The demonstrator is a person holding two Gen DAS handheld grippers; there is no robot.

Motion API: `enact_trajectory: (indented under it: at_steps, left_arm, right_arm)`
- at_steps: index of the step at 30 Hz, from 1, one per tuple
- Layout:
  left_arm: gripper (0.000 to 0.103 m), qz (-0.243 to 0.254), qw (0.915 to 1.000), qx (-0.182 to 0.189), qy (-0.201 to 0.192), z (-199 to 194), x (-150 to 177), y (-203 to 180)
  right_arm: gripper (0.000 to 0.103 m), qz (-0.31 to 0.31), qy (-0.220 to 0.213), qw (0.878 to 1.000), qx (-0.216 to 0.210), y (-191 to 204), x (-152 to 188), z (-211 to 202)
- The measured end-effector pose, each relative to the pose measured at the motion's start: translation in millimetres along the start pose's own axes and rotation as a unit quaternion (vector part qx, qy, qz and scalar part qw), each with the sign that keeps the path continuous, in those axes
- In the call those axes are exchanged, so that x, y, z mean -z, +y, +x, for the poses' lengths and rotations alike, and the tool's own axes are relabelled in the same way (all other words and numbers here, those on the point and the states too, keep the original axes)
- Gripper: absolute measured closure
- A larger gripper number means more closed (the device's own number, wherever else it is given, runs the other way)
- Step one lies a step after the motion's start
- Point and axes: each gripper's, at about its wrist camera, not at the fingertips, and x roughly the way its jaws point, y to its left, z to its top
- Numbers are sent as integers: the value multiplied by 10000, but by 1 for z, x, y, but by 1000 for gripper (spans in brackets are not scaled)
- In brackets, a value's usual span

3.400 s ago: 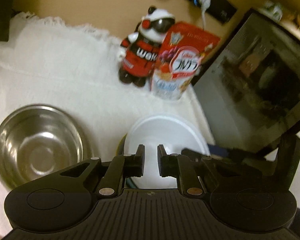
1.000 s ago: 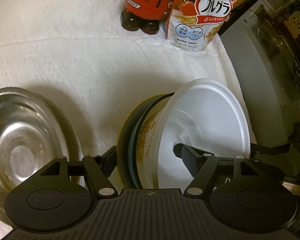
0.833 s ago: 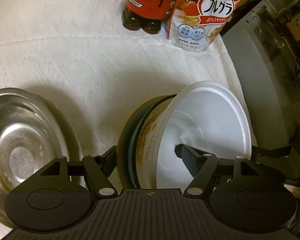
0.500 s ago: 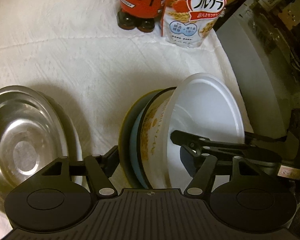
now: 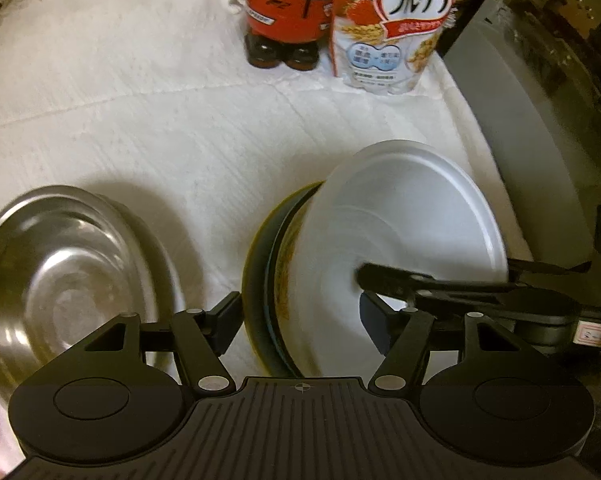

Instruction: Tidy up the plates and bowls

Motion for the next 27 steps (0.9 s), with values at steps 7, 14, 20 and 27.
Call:
enact_trajectory:
  at_steps: [7,14,20,27]
  left_arm:
    - [36,-71,9998,134,-95,-3,-8,9]
    - [37,-2,9998,173,-18,4,-8,10]
    - [45,40,9999,101,-7,13,-6,11]
    - [74,-2,9998,-174,-105,8,-4,18]
  right_arm:
    - [40,155,42,9999,-45,-2,5,1]
    - [40,196,114,9997,-71,1,4,2]
    - [40,73,112,9999,-42,5,3,1]
    - [39,-210,107,9997,9,16,10,0]
